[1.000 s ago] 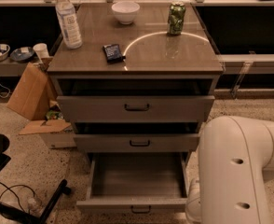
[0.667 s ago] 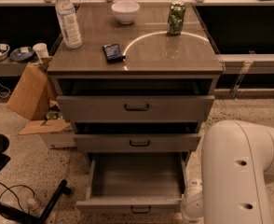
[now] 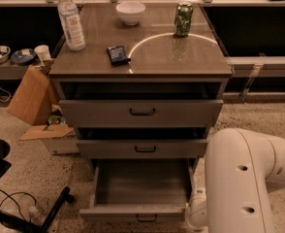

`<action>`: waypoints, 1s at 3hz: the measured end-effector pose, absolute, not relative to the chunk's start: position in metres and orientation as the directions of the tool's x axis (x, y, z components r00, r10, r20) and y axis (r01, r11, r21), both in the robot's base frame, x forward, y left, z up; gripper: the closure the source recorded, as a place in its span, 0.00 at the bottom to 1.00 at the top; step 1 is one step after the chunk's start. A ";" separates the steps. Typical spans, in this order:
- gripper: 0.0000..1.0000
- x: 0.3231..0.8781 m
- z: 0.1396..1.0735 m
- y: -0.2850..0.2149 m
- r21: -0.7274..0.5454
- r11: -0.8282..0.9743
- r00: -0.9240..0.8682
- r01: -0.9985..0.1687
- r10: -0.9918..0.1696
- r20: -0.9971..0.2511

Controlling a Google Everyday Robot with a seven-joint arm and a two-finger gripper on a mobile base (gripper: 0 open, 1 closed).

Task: Open bottom drawer

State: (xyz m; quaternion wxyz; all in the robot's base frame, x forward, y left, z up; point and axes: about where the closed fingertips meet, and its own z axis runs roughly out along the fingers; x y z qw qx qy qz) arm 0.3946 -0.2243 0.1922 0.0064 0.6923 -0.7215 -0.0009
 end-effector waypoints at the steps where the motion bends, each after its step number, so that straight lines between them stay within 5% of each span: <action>1: 0.16 0.395 0.192 -0.225 0.011 0.042 -0.042 -0.999 -0.999 0.008; 3: 0.71 0.392 0.194 -0.229 0.025 0.060 -0.059 -0.998 -0.998 0.012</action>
Offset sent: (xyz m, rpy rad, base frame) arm -0.0100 -0.0528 -0.0493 -0.0269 0.1220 -0.1455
